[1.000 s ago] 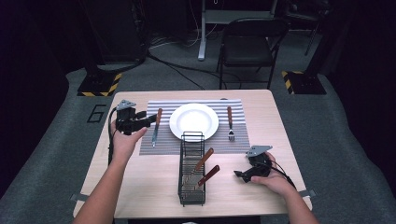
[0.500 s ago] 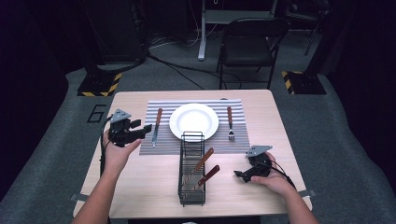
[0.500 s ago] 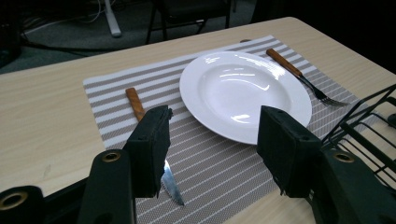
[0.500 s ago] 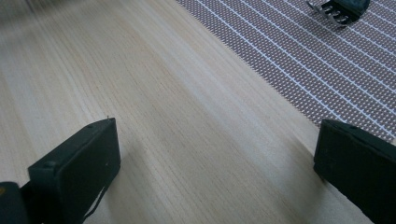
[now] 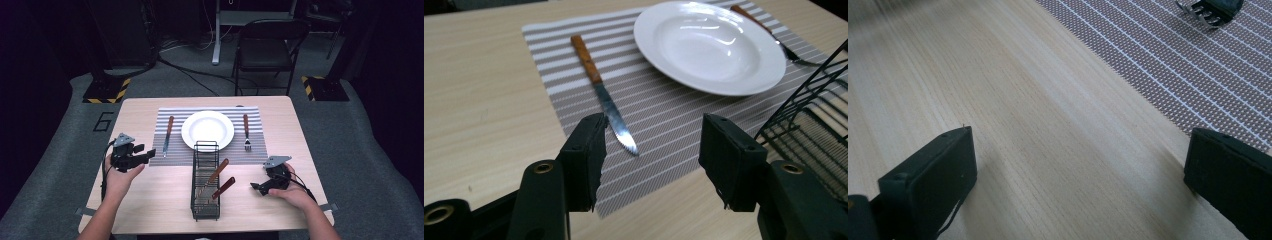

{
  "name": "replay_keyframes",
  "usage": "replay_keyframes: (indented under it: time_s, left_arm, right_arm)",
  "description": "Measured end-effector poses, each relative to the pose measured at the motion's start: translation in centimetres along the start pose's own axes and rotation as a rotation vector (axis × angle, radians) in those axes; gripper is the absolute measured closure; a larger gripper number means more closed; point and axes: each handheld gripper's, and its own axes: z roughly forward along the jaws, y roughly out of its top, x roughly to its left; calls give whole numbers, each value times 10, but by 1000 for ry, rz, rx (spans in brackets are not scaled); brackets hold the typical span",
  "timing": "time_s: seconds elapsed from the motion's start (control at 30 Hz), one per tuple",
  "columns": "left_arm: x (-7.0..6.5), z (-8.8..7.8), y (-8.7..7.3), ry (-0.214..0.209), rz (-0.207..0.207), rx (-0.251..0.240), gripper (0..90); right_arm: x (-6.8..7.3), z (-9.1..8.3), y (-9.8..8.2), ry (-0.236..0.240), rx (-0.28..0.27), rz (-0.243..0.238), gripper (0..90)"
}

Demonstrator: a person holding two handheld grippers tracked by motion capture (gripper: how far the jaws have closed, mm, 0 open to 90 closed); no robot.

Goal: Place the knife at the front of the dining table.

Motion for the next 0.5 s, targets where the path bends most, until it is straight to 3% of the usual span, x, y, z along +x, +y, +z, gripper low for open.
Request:
replay_keyframes:
  time_s: [0.2, 0.5]
  left_arm:
    - [10, 8, -26, 23, -31, 47, 423]
    - [25, 14, -45, 107, -65, 49, 408]
  right_arm:
    - [0, 0, 0, 0, 1, 1, 0]
    - [0, 0, 0, -1, 1, 2, 0]
